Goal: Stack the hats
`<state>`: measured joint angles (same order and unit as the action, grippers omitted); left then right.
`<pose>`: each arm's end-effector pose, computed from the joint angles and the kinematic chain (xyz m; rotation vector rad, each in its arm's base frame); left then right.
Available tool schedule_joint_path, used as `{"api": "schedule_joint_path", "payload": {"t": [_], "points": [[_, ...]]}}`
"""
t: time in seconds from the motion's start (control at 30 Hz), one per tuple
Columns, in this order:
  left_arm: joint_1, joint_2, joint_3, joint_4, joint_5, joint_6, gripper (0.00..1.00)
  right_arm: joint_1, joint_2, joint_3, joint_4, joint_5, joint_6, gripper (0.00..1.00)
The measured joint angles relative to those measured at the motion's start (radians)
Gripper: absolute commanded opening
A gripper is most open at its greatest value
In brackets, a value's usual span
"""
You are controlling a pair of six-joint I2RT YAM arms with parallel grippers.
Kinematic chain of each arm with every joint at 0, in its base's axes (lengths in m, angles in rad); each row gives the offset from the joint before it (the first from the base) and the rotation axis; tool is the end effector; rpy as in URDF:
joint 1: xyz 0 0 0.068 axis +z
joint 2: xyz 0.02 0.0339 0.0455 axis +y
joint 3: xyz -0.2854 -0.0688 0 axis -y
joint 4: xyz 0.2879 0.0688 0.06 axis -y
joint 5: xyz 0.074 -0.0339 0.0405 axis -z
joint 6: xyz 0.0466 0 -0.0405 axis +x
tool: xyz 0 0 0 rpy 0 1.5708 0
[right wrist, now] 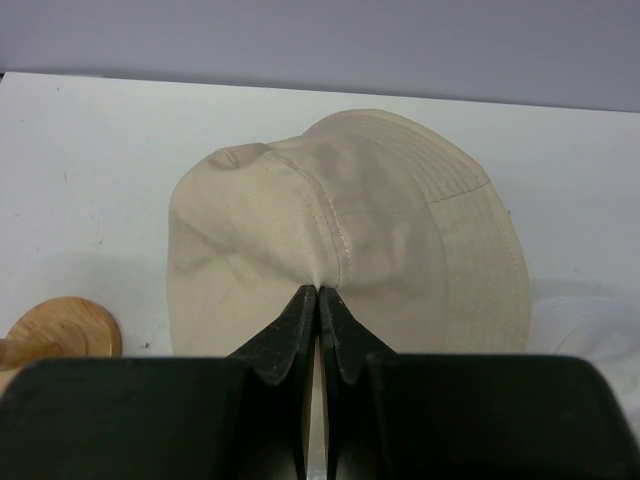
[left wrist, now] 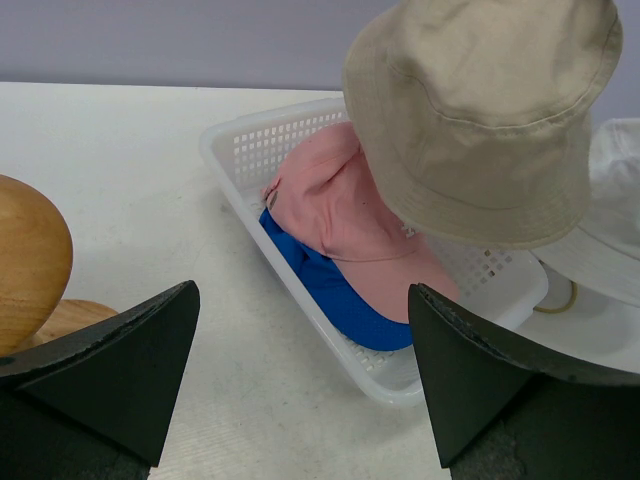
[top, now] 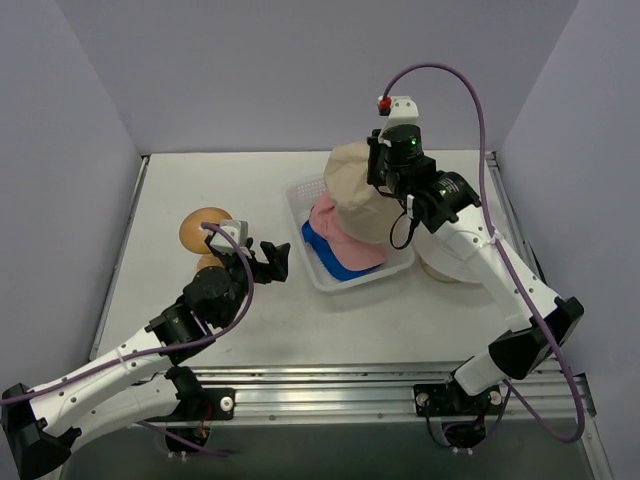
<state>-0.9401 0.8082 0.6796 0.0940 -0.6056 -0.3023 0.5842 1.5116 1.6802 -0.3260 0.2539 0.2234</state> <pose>0.1561 -0.1687 0.3386 0.0418 1.6195 -0.4779 0.3355 0.2078 0.4872 -0.1248 1.7333 0.3768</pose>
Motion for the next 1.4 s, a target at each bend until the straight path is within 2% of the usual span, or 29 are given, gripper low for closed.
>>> {"api": "schedule_joint_path", "payload": {"t": [0.47,1.07,1.4], "points": [[0.000,0.000,0.000,0.000,0.000,0.000,0.94,-0.032,-0.069,0.082,-0.076,0.050,-0.015,0.00],[0.000,0.000,0.000,0.000,0.000,0.000,0.94,-0.287,-0.188,0.081,-0.175,0.064,-0.013,0.00],[0.000,0.000,0.000,0.000,0.001,0.000,0.94,-0.425,-0.262,-0.067,-0.171,0.034,0.011,0.00]]}}
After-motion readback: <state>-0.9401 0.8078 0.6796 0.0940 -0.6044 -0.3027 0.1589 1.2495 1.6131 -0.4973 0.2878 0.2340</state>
